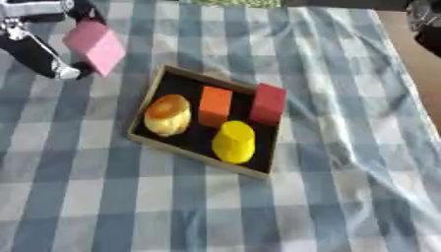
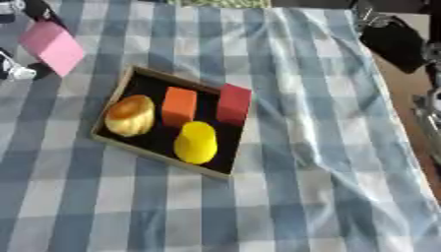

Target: Pick up objects on the table and place them in the box.

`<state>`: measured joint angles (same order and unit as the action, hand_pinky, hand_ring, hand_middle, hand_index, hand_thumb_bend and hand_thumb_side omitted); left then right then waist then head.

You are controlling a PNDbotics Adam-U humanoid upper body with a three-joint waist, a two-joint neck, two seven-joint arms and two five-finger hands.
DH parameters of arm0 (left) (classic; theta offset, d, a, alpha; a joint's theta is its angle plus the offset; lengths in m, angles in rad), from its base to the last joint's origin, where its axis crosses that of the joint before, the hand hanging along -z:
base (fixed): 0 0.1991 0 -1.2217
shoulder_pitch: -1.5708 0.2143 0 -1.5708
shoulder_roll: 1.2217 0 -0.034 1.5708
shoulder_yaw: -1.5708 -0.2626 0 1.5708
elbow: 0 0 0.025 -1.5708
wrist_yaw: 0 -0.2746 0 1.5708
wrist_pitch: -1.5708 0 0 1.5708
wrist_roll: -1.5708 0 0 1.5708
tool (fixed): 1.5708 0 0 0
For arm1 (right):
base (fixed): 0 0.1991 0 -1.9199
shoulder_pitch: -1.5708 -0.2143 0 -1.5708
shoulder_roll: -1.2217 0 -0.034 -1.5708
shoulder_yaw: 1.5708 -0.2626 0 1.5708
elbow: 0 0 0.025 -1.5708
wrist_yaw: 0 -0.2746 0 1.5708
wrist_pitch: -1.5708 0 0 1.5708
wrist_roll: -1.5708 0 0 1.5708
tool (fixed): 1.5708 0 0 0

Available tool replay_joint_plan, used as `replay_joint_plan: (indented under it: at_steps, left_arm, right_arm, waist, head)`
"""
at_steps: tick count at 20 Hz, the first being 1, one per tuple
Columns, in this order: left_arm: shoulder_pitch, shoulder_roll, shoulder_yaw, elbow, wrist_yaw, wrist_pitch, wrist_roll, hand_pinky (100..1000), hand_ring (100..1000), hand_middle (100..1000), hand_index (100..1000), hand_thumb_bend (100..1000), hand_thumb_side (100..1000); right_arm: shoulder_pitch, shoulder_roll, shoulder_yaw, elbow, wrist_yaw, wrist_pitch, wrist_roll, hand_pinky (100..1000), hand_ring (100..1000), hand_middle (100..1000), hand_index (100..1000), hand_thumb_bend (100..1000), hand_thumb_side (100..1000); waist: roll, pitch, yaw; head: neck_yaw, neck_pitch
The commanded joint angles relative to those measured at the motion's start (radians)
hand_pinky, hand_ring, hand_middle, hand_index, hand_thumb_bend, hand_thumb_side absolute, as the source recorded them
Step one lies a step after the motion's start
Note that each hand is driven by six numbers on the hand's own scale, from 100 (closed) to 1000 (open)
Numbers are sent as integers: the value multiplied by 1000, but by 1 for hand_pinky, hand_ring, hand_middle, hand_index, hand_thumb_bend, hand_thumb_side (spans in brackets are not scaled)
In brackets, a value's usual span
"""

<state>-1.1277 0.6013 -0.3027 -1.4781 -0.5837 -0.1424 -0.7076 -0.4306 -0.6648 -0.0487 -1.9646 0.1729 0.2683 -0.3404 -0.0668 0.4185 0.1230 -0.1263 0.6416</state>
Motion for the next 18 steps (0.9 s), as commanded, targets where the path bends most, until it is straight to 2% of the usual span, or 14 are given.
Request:
replay_joint_plan:
  at_steps: [1, 4, 8, 11, 18]
  left_arm:
    - [-37, -16, -26, -80, 49, 38, 47, 819, 694, 577, 687, 213, 100]
    - [-50, -47, -63, -115, 81, 73, 53, 818, 694, 578, 689, 213, 100]
    - [-55, -87, -86, -101, 79, 93, 32, 819, 696, 585, 696, 224, 100]
    - [-52, -107, -99, -63, 47, 91, 23, 820, 701, 591, 701, 256, 100]
    - [-34, -129, -97, 31, -30, 72, 43, 820, 704, 595, 704, 261, 100]
  right_arm:
    - [-16, -27, -5, -16, 1, -4, 6, 803, 752, 543, 700, 239, 353]
    - [-17, -25, -3, -16, 0, -4, 10, 803, 753, 542, 700, 240, 354]
    - [-20, -21, -2, -16, 0, -5, 11, 803, 753, 542, 700, 240, 354]
    - [-21, -18, -1, -17, -1, -6, 12, 803, 753, 542, 700, 241, 353]
    - [-22, -16, -2, -19, -3, -7, 9, 803, 753, 541, 700, 241, 353]
  waist:
    - [11, -31, -4]
    - [11, -33, -7]
    - [14, -35, -12]
    - [16, -35, -16]
    - [17, -33, -20]
  head:
    - [-14, 0]
    - [-15, 0]
    - [-12, -4]
    - [-11, -6]
    - [-13, -5]
